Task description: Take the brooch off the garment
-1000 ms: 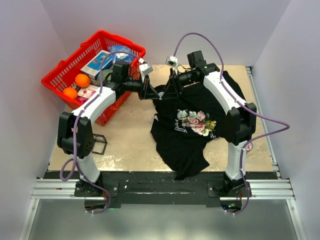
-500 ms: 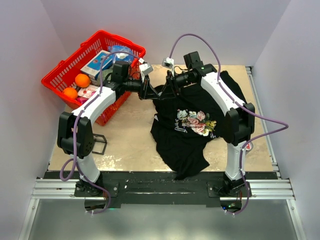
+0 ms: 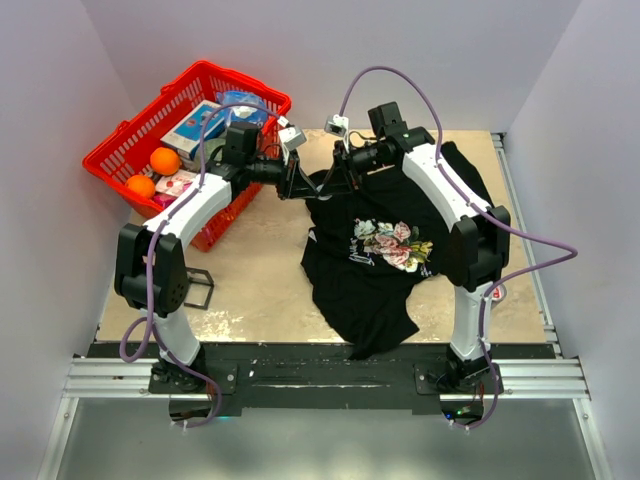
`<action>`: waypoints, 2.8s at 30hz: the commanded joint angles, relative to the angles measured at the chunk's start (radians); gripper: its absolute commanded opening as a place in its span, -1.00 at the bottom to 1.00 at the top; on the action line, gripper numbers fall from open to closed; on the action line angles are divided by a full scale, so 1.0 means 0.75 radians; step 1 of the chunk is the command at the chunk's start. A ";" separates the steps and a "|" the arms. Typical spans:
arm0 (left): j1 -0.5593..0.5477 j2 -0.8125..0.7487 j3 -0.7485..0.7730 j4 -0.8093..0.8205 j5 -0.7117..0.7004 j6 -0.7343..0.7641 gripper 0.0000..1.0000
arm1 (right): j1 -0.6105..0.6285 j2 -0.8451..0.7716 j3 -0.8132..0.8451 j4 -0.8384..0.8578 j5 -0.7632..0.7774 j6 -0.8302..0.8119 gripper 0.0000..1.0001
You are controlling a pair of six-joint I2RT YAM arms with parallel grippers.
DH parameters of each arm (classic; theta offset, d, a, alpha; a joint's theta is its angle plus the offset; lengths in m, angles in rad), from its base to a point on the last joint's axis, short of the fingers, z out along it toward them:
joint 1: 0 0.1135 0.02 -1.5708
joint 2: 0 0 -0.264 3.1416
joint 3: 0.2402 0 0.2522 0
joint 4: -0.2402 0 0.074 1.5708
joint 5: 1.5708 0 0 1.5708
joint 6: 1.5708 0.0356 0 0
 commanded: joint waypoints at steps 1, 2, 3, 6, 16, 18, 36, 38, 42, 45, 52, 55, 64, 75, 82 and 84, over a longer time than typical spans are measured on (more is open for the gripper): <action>-0.004 -0.003 0.046 0.016 0.032 -0.002 -1.00 | -0.003 0.001 0.060 -0.025 -0.032 -0.051 -0.56; -0.001 -0.003 0.046 0.016 0.034 0.000 -1.00 | -0.003 0.001 0.062 -0.029 -0.034 -0.066 -0.59; -0.001 -0.003 0.048 0.014 0.042 0.000 -1.00 | -0.003 0.001 0.066 -0.041 -0.034 -0.076 -0.61; -0.001 -0.001 0.053 0.014 0.057 -0.002 -1.00 | -0.005 -0.001 0.074 -0.068 -0.034 -0.119 -0.63; -0.001 0.013 0.055 0.044 0.130 -0.051 -1.00 | -0.003 -0.005 0.090 -0.111 -0.024 -0.213 -0.76; -0.001 0.015 0.055 0.073 0.149 -0.083 -1.00 | -0.003 -0.009 0.088 -0.107 -0.022 -0.215 -0.81; -0.001 0.013 -0.013 0.431 0.271 -0.464 -1.00 | 0.027 -0.040 0.011 0.086 0.115 0.002 -1.00; -0.001 0.011 -0.013 0.443 0.273 -0.480 -1.00 | 0.038 -0.052 -0.006 0.110 0.134 0.012 -1.00; -0.003 0.007 -0.013 0.468 0.275 -0.499 -1.00 | 0.046 -0.115 -0.118 0.308 0.199 0.161 -1.00; -0.001 0.005 -0.017 0.494 0.280 -0.525 -1.00 | 0.046 -0.289 -0.387 0.718 0.348 0.365 -1.00; -0.001 0.009 -0.013 0.515 0.284 -0.550 -1.00 | 0.054 -0.288 -0.423 0.838 0.361 0.527 -1.00; -0.001 0.015 -0.011 0.552 0.286 -0.582 -1.00 | 0.054 -0.326 -0.464 0.891 0.406 0.554 -1.00; -0.001 0.030 0.022 0.495 0.255 -0.493 -1.00 | 0.040 -0.265 -0.370 0.965 0.099 0.787 -0.25; -0.001 -0.005 0.048 0.069 0.102 -0.043 -1.00 | -0.173 -0.273 0.090 0.677 -0.044 0.782 0.36; -0.004 -0.032 0.075 -0.110 0.022 0.143 -1.00 | -0.236 -0.457 -0.305 0.572 0.452 0.478 0.97; -0.006 -0.040 0.083 -0.158 -0.025 0.237 -1.00 | -0.232 -0.482 -0.386 0.579 0.666 0.432 0.97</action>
